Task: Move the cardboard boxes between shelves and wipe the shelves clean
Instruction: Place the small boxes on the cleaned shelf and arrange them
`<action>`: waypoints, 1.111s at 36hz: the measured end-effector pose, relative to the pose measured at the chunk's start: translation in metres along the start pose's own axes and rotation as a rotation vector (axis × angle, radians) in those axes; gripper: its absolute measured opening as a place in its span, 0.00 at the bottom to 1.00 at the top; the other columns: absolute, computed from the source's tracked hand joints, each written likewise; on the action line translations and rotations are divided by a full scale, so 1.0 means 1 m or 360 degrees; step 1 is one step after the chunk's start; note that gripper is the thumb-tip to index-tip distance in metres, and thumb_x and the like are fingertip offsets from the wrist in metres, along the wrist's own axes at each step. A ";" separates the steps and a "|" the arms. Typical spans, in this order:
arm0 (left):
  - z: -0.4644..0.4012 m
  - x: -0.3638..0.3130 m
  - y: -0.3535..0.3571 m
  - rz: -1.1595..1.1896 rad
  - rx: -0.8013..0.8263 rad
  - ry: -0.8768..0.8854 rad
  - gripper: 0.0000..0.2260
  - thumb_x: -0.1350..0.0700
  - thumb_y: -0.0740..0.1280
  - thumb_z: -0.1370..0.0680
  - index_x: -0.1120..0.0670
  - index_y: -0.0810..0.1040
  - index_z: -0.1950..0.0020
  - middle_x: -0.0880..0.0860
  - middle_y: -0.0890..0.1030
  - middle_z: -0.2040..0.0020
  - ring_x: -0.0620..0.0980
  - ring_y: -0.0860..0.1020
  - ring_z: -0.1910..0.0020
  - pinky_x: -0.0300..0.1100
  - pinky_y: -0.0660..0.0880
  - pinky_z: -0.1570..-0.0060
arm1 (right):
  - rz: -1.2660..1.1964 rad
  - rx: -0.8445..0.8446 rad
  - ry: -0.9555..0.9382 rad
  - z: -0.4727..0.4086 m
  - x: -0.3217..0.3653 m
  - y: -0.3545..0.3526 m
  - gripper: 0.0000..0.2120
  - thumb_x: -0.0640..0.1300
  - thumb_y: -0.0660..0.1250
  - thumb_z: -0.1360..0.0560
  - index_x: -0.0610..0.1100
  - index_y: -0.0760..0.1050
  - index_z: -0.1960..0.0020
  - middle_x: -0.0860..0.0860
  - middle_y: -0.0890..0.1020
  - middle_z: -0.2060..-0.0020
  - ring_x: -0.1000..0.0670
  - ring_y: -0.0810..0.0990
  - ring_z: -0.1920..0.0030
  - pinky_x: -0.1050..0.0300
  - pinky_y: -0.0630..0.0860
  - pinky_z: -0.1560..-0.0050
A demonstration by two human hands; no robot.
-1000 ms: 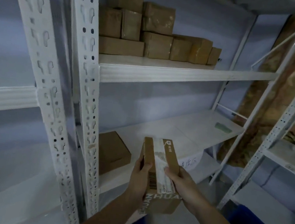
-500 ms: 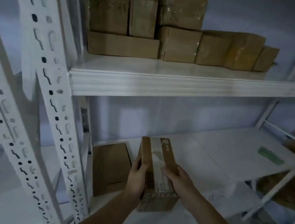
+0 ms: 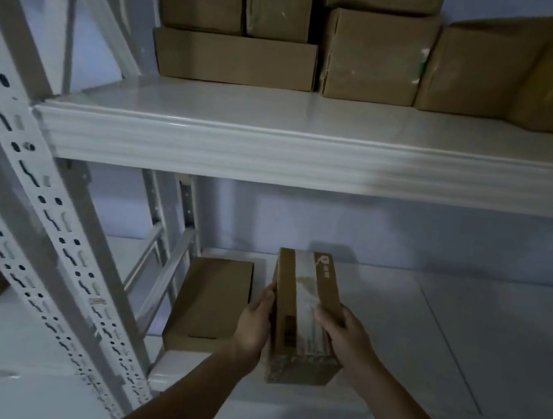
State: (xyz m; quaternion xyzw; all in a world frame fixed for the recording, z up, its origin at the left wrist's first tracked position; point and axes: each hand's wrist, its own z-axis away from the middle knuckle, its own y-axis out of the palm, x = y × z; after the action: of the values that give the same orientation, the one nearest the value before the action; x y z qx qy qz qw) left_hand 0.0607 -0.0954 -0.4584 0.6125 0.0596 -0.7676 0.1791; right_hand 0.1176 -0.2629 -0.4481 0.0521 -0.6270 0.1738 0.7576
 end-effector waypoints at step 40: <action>-0.041 -0.054 -0.140 -0.0937 -0.0684 -0.0030 0.14 0.47 0.63 0.16 0.56 0.77 0.37 0.56 0.83 0.43 0.56 0.80 0.44 0.44 0.72 0.46 | -0.0241 0.0579 0.0437 -0.072 0.009 0.148 0.23 0.66 0.65 0.23 0.50 0.81 0.38 0.51 0.87 0.46 0.50 0.86 0.44 0.48 0.76 0.33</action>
State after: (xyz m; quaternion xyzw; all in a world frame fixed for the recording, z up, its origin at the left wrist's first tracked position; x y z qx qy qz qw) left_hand 0.0596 0.0586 -0.4339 0.5104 0.3917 -0.7618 0.0758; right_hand 0.1377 -0.1017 -0.4749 0.2104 -0.4708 0.2320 0.8248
